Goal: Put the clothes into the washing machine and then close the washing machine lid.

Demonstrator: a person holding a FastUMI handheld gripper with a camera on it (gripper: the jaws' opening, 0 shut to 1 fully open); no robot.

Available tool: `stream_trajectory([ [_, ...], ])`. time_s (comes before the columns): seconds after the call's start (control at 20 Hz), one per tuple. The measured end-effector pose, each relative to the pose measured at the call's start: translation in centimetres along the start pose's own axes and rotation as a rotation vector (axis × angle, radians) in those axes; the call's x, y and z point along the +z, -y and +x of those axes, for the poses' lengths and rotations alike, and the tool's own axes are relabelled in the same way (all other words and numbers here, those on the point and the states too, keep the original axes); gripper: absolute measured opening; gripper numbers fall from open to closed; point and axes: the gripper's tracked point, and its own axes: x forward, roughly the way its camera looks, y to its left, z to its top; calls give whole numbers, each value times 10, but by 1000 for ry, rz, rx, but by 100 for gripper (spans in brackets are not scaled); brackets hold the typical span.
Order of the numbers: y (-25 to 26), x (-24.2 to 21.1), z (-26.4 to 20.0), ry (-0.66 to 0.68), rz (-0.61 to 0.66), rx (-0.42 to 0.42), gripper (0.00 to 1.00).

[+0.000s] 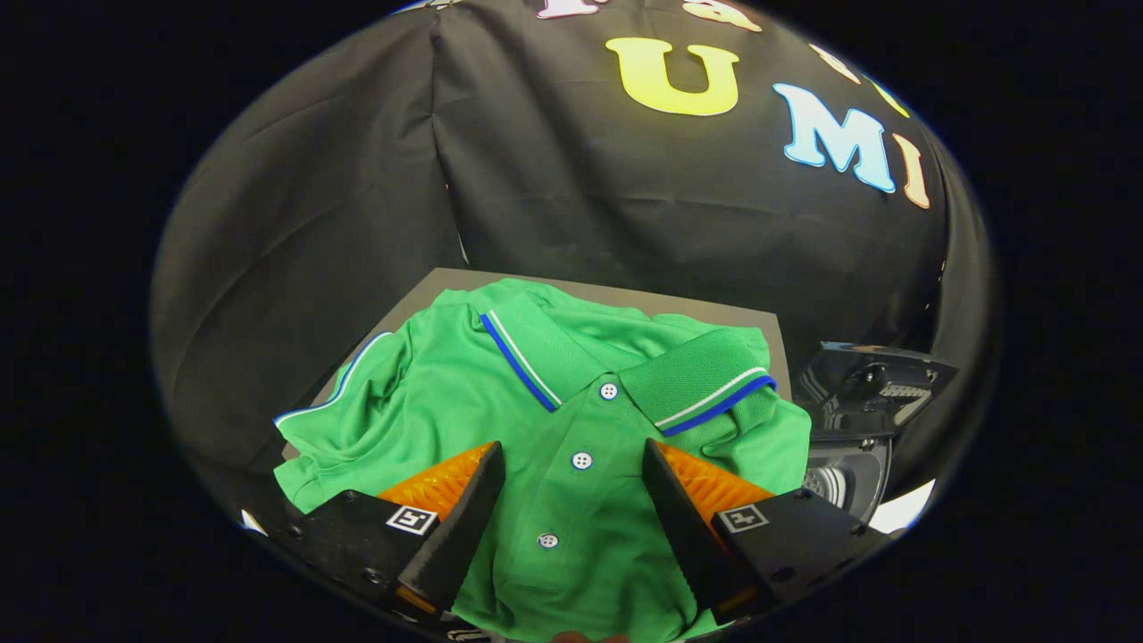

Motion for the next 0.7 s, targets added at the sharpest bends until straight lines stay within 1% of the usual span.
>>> stream_trajectory([
  [0.25, -3, -3, 2, 2, -74, -31, 98],
  [0.7, -4, -6, -1, 28, -79, -23, 98],
])
